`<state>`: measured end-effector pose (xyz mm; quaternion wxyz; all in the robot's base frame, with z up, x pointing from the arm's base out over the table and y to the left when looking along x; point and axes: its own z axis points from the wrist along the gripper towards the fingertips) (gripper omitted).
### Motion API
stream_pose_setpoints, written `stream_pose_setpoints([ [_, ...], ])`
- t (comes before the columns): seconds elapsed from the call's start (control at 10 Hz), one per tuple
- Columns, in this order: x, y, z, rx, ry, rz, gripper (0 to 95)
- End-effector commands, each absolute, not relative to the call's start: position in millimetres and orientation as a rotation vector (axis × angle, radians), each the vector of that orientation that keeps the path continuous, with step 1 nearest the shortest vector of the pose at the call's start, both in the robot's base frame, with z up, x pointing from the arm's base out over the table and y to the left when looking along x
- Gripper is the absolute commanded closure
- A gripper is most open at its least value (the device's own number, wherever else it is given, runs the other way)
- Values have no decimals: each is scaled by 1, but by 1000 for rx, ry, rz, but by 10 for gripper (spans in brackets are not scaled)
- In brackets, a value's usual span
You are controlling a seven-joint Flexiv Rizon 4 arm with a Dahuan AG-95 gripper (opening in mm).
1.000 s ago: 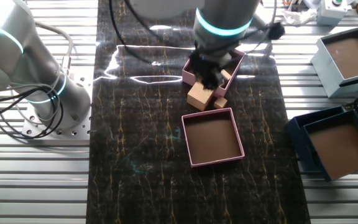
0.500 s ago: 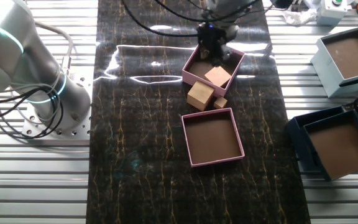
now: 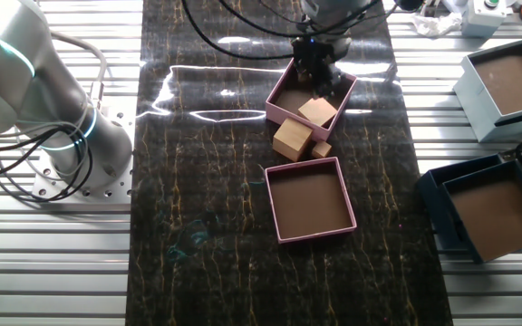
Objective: Take everything out of the gift box
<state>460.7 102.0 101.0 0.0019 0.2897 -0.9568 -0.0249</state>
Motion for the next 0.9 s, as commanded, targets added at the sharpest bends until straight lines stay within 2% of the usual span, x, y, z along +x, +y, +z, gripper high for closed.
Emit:
stream_pose_setpoints([
  [0.1, 467, 98, 94, 930, -3011, -77, 380],
  [0.9, 473, 88, 79, 970, -3017, -64, 380],
])
